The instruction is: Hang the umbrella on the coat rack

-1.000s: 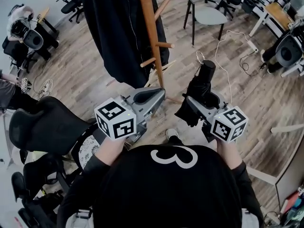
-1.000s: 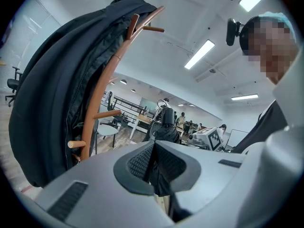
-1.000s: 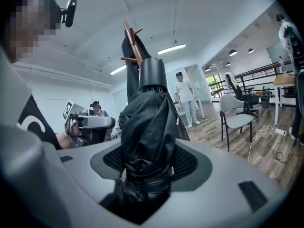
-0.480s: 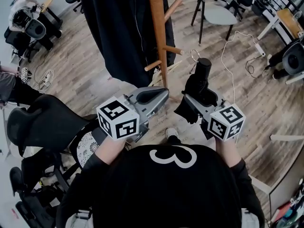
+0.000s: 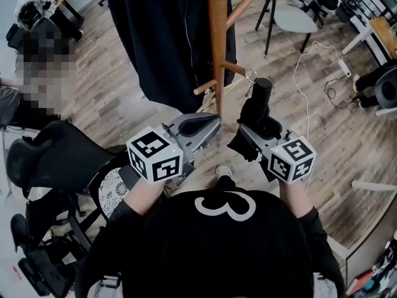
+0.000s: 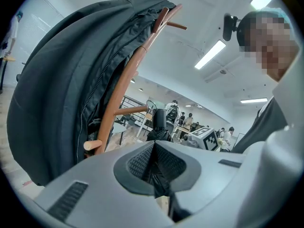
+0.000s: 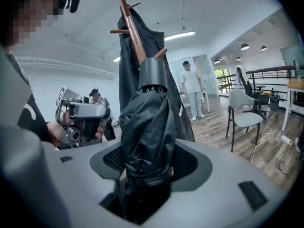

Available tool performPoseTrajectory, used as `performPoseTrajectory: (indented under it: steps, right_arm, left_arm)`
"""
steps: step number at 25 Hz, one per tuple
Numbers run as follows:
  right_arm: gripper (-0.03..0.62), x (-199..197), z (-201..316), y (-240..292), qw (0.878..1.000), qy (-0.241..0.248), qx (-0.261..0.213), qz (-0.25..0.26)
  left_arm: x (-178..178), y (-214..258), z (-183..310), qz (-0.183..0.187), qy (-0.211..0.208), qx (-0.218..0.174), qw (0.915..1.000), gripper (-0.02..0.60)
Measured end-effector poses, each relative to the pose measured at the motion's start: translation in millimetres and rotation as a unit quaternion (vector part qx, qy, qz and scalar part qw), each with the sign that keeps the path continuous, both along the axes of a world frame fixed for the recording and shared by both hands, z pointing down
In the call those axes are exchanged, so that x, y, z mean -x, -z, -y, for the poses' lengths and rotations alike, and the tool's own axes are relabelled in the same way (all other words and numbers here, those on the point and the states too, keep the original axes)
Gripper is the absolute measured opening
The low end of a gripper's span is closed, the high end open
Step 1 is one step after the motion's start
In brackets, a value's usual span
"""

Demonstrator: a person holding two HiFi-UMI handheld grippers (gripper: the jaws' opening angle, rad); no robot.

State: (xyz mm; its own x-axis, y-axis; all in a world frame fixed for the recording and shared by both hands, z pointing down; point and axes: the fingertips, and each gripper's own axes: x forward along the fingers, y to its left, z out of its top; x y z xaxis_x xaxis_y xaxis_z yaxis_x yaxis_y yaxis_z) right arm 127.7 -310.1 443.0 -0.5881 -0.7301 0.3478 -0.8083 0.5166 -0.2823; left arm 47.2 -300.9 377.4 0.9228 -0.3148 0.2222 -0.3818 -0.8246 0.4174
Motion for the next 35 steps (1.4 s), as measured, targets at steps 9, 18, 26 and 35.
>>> performPoseTrajectory:
  steps: [9, 18, 26, 35]
  right_arm:
    - [0.264, 6.8, 9.1, -13.7, 1.000, 0.006, 0.021, 0.002]
    - [0.264, 16.6, 17.7, -26.2, 0.999, 0.020, 0.032, -0.002]
    - [0.264, 29.4, 33.0, -37.2, 0.999, 0.037, 0.039, -0.007]
    - [0.264, 43.1, 48.1, -47.5, 0.997, 0.058, 0.054, -0.013]
  left_arm:
    - [3.6, -10.6, 5.1, -0.006, 0.008, 0.017, 0.9998, 0.017]
    - [9.0, -22.7, 6.3, 0.000, 0.021, 0.030, 0.9993, 0.015]
    - [24.4, -21.9, 11.8, 0.004, 0.043, 0.029, 0.9986, 0.016]
    - [41.8, -20.8, 19.3, 0.007, 0.068, 0.033, 0.9971, 0.017]
